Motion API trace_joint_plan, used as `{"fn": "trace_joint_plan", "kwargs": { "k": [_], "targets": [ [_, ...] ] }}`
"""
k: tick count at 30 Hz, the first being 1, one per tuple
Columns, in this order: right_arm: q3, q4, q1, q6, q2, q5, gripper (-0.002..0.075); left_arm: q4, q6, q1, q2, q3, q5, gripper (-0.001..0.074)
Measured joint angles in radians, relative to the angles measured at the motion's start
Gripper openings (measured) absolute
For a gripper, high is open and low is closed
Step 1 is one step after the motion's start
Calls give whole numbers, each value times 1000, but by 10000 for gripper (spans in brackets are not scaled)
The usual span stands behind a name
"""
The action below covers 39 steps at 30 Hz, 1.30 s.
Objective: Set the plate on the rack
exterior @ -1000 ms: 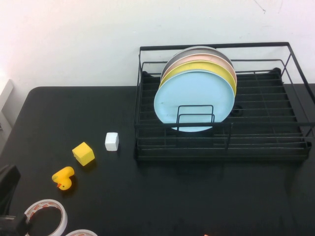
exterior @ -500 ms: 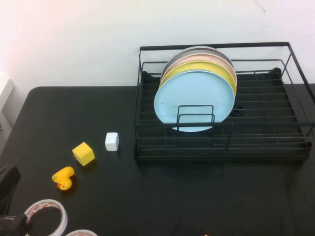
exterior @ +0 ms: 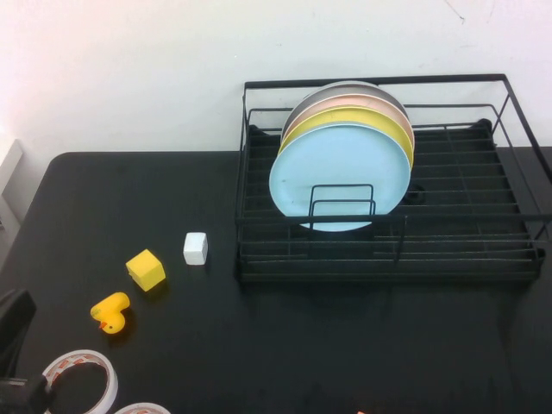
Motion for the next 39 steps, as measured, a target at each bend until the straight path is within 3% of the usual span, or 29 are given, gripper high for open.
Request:
{"fn": "trace_joint_plan", "kwargs": {
  "k": [3,10,16,24,39],
  "targets": [
    [10,-122,-83,141,-51,127,0,0,0,0,0,0,-2,-1],
    [35,-167,-181,197,-85,247,0,-2,0,0,0,0,-2,-2],
    [35,-168,-178,211,-85,376,0,-2,0,0,0,0,-2,-1],
    [33,-232,-84,359,-85,403,0,-2,0,0,0,0,-2,-1],
    [31,-242,-75,379,-85,412,-1,-2,0,0,0,0,-2,-1]
  ]
}}
